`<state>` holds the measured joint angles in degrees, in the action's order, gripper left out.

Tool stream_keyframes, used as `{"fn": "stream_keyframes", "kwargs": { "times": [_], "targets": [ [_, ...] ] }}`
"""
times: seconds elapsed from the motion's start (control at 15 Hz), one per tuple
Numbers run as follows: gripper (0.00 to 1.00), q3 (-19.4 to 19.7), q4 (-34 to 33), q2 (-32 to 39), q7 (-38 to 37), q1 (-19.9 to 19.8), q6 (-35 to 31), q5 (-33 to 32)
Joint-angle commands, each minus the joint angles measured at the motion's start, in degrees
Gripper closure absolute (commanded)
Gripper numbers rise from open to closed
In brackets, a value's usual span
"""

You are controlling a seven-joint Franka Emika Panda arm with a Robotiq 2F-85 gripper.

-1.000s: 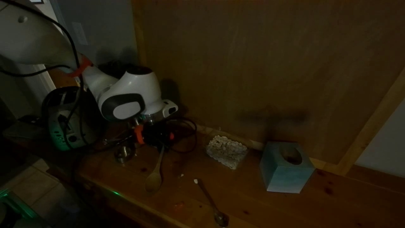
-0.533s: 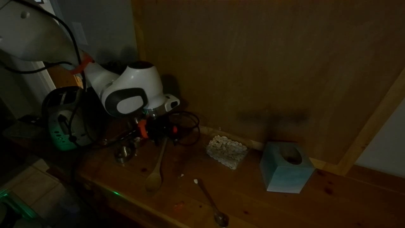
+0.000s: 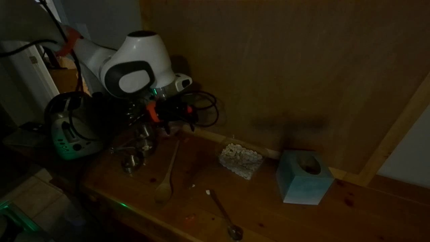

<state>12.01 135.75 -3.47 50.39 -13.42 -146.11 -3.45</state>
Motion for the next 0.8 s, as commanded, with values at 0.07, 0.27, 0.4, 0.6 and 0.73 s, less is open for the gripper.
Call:
{"fn": "stream_keyframes", "kwargs": {
  "times": [0.07,0.27,0.4,0.6,0.73],
  "targets": [
    [0.0,0.9,-0.4,-7.1,-4.4,-0.2,9.1,-4.6],
    [0.0,1.9,-0.6,-6.8,-3.6,0.8,10.0,-3.4],
    [0.0,2.1,-0.6,-8.5,-4.2,0.8,12.3,-3.6],
    [0.0,2.1,-0.6,-8.8,-4.4,0.8,12.7,-3.7],
    [0.0,2.1,-0.6,-8.8,-4.5,0.8,12.7,-3.8]
  ]
}}
